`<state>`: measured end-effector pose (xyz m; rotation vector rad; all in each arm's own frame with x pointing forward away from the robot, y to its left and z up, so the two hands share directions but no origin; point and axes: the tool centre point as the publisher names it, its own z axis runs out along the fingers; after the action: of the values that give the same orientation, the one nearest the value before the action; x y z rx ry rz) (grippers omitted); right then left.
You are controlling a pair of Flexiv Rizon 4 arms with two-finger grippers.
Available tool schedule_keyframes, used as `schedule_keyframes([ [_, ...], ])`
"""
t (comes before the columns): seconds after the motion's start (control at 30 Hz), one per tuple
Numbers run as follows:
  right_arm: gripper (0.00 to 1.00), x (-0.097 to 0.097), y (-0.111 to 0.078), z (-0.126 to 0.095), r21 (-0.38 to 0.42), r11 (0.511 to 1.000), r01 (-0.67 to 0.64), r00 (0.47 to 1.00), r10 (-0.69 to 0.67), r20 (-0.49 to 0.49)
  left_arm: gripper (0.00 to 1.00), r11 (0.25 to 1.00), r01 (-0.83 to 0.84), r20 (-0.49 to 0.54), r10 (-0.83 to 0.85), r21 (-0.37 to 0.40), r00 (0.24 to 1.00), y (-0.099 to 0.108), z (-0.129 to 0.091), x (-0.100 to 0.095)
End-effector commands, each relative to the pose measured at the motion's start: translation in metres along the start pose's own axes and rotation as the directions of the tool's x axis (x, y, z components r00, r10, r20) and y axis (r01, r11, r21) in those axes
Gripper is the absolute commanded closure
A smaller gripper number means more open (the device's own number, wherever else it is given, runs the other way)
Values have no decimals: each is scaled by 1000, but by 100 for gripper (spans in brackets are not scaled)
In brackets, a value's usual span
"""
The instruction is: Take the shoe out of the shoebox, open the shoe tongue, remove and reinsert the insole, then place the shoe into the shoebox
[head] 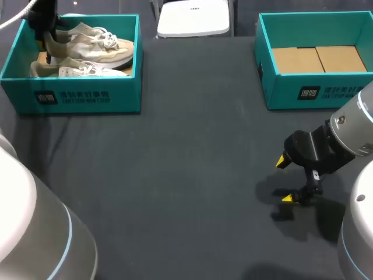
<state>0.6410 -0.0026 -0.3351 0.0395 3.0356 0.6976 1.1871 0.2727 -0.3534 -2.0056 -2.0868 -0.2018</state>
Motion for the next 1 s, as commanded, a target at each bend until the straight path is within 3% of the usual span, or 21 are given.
schedule_keyframes([
  [0.03, 0, 2, -1, -1, 1, 1000, 0, 1000, 0, 3, 100, 1000, 6, -7, -6, 9, 1000, 8, 3, -1],
  [0.6, 0, 2, -1, -1, 1, 1000, 0, 1000, 0, 3, 100, 1000, 27, -39, -27, 8, 999, 15, 23, 2],
  [1.0, 0, 2, -1, -1, 1, 1000, 0, 1000, 0, 3, 100, 1000, 21, -14, -21, -14, 1000, 10, 31, 9],
])
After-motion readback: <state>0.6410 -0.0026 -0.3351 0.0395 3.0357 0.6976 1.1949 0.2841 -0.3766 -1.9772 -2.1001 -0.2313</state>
